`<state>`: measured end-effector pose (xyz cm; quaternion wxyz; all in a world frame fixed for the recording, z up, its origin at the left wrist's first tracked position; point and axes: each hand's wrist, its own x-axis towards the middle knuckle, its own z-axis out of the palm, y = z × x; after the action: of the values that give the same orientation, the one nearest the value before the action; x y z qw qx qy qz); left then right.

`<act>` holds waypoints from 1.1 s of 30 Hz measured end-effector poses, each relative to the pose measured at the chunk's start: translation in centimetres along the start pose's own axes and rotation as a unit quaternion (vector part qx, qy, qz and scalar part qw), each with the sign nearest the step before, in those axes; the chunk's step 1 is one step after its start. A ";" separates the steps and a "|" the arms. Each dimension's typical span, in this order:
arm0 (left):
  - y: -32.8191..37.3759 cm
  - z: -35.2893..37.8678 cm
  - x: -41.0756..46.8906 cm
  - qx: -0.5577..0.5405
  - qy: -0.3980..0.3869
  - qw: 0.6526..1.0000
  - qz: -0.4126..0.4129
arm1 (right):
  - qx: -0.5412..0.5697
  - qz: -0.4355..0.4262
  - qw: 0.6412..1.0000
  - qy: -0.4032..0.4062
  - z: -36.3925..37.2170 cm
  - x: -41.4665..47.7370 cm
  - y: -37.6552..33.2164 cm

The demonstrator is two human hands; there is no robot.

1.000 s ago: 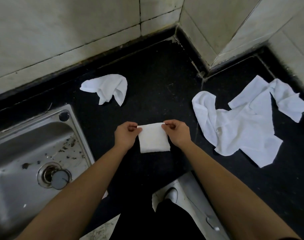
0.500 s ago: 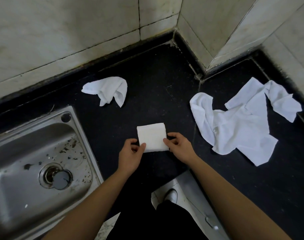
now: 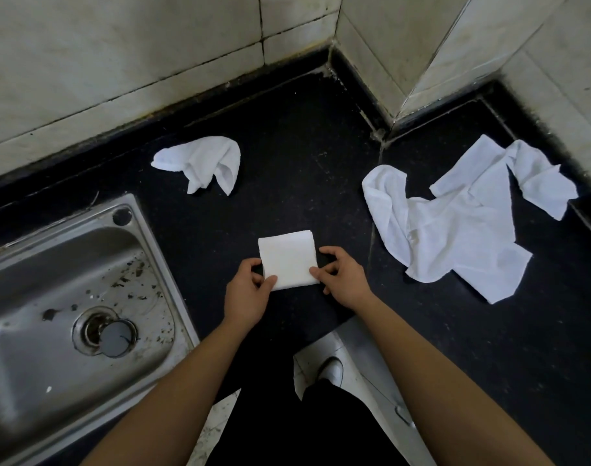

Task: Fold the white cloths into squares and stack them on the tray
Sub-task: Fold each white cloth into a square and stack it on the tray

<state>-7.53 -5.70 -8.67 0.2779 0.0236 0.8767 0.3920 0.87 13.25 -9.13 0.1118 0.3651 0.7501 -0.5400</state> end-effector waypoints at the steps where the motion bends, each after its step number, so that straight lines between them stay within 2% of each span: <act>1: -0.2 0.0 -0.1 0.017 0.000 1.000 0.008 | -0.012 -0.004 1.000 0.002 0.1 0.0 0.1; 5: -0.8 0.1 -0.4 0.030 0.018 0.999 0.019 | -0.101 -0.044 0.994 0.001 0.5 -0.7 -0.2; 8: -1.6 -0.1 -0.9 0.132 0.018 0.987 0.092 | -0.291 -0.100 0.952 -0.002 0.4 -1.3 -0.4; 9: -1.9 -0.3 -0.8 0.206 0.024 0.967 0.146 | -0.359 -0.110 0.927 -0.015 0.3 -1.4 -0.5; 11: -2.1 -0.9 0.0 0.341 0.026 0.902 0.264 | -0.464 -0.139 0.874 -0.041 0.2 -1.4 -0.7; 13: -1.7 -1.6 1.4 0.427 -0.036 0.845 0.318 | -0.520 -0.156 0.839 -0.048 0.1 -1.0 -0.9; 14: -1.5 -2.0 2.2 0.455 -0.084 0.829 0.316 | -0.536 -0.157 0.828 -0.048 -0.1 -0.7 -1.0; 16: -1.5 -2.7 3.4 0.484 -0.149 0.811 0.293 | -0.558 -0.147 0.816 -0.041 -0.4 -0.4 -0.8; 18: -1.7 -3.2 3.8 0.495 -0.163 0.801 0.294 | -0.576 -0.145 0.804 -0.024 -0.4 -0.3 -0.4; 20: -1.9 -3.3 3.8 0.486 -0.176 0.805 0.290 | -0.582 -0.148 0.799 -0.017 -0.1 -0.4 0.0; 22: -1.8 -3.4 4.0 0.478 -0.183 0.811 0.285 | -0.576 -0.145 0.804 -0.018 -0.1 -0.2 0.0; 24: -1.2 -3.6 3.9 0.468 -0.180 0.817 0.286 | -0.538 -0.137 0.831 -0.040 -0.4 -0.1 -0.3; 27: -0.2 -3.9 3.7 0.421 -0.137 0.844 0.301 | -0.395 -0.108 0.910 -0.062 -1.3 -0.7 -0.4; 29: 1.1 -3.7 4.3 0.381 -0.091 0.858 0.334 | -0.283 -0.080 0.956 -0.008 -1.6 -1.7 -0.2; 31: 3.3 -3.1 5.6 0.376 -0.075 0.842 0.381 | -0.232 -0.062 0.970 0.050 -1.2 -2.6 0.2; 33: 5.8 -2.3 6.8 0.388 -0.109 0.809 0.429 | -0.212 -0.046 0.973 0.074 -0.5 -3.3 0.5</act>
<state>-15.42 -1.49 -6.61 0.1432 0.5453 0.8206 0.0937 3.69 12.31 -7.46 0.1060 0.3368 0.8697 -0.3450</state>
